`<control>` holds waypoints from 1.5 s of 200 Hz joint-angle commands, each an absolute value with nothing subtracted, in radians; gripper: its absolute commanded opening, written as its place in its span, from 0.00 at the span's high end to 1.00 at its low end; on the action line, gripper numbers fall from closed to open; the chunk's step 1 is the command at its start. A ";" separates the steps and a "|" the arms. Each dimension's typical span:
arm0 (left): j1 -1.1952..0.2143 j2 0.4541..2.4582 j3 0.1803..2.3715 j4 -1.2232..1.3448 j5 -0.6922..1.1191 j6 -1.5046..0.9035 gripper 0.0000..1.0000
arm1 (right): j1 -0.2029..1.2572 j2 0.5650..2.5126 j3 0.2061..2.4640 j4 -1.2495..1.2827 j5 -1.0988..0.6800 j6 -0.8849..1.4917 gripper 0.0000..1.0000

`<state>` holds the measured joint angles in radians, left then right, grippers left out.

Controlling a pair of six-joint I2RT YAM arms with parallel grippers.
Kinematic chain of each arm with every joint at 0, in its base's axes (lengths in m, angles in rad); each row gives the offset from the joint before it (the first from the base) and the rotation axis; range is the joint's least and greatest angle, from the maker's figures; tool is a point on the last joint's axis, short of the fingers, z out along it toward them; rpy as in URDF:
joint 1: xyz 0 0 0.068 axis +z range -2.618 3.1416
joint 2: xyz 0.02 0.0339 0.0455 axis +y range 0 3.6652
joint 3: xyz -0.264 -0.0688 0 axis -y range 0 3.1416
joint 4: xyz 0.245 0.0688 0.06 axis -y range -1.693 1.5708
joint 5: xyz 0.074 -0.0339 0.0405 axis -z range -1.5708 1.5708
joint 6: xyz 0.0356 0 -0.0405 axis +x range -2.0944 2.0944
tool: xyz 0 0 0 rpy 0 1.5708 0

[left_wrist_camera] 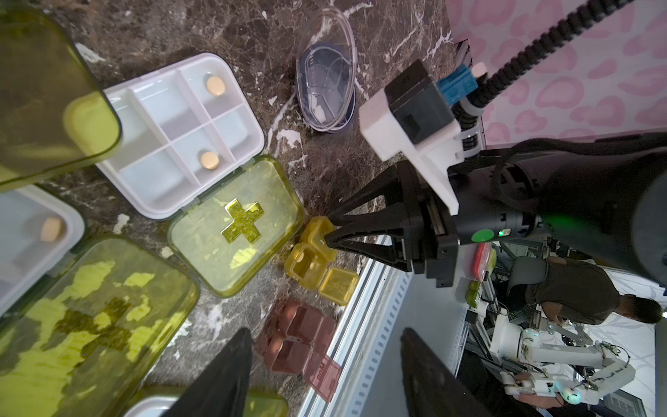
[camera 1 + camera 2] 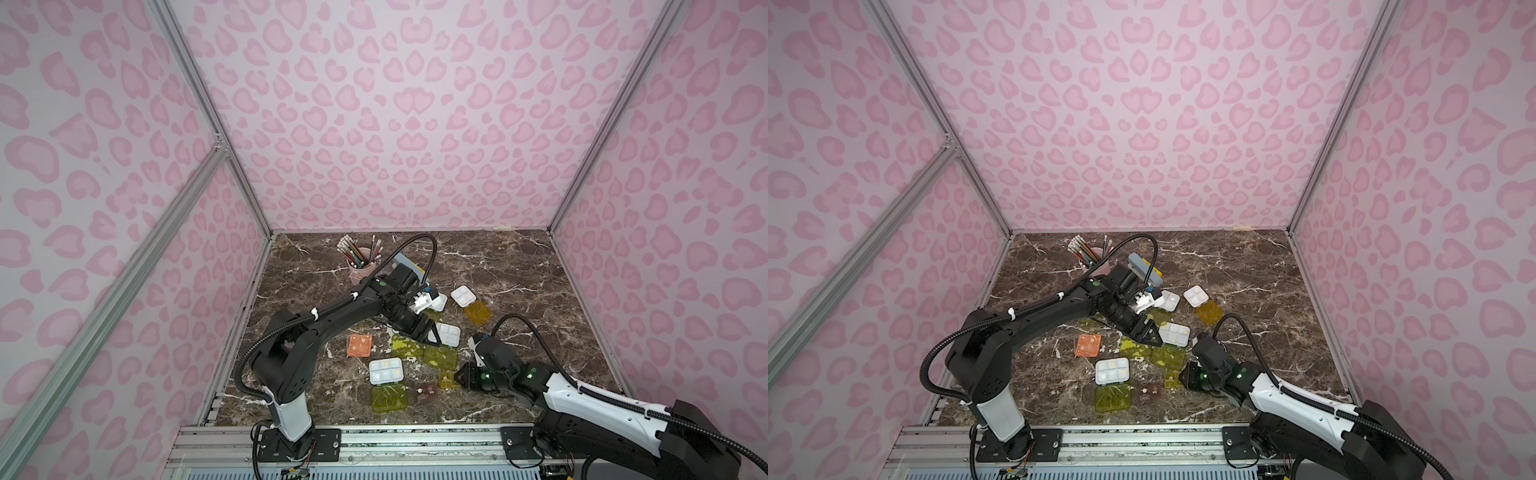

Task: Close pillboxes
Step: Close the lid on the pillbox.

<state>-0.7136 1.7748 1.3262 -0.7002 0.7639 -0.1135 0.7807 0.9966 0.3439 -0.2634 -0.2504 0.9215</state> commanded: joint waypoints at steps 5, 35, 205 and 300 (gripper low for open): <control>-0.713 1.762 1.332 -0.684 0.792 -0.109 0.33 | 0.782 0.993 0.357 -0.349 -0.214 0.909 0.72; -0.711 1.759 1.328 -0.681 0.787 -0.109 0.32 | 0.781 0.963 0.376 -0.377 -0.201 0.902 0.70; -0.780 1.514 1.239 -0.665 0.641 -0.258 0.37 | 0.808 0.900 0.440 -0.417 -0.215 0.871 0.75; -1.023 1.452 1.081 -0.518 0.478 -0.392 0.61 | 0.830 0.963 0.402 -0.319 -0.224 0.884 0.86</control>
